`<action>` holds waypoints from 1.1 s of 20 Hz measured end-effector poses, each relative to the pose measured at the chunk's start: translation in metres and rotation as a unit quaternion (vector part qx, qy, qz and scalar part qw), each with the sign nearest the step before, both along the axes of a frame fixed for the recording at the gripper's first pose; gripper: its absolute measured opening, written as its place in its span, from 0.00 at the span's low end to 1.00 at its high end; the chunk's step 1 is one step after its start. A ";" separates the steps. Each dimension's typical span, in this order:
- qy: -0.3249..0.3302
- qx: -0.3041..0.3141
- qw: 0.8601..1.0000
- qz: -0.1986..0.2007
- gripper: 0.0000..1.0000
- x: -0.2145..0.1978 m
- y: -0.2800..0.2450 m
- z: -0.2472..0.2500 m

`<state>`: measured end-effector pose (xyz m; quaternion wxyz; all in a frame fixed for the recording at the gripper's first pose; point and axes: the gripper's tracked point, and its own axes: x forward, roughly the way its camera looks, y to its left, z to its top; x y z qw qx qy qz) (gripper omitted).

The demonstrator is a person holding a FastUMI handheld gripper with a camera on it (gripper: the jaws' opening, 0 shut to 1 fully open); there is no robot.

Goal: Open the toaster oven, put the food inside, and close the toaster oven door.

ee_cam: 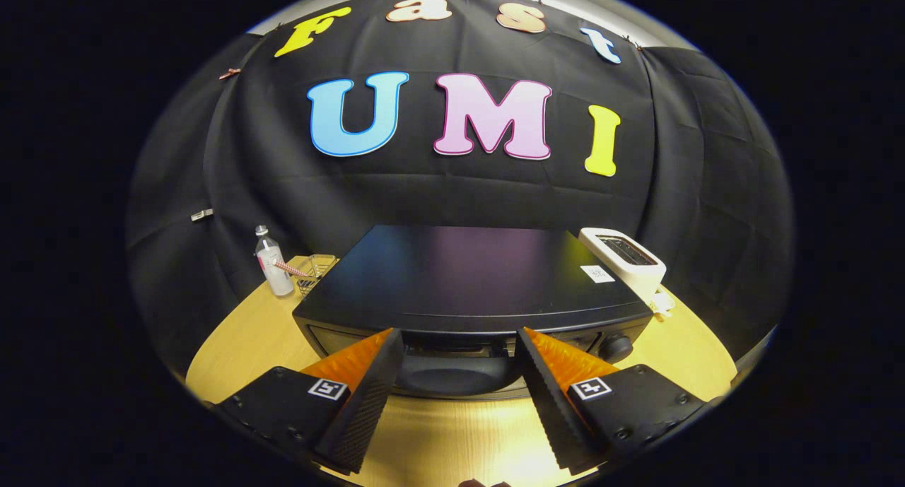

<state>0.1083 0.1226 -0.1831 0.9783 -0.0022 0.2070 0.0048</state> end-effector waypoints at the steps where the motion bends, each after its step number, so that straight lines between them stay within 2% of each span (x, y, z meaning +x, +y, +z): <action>1: 0.015 0.010 1.000 0.002 0.98 -0.001 0.002 -0.004; 8: 0.018 0.007 1.000 0.006 0.98 -0.012 0.003 -0.005; 16: 0.043 0.031 0.999 0.012 0.98 -0.062 0.001 -0.022; 22: 0.068 0.024 0.997 0.024 0.98 -0.097 -0.001 -0.044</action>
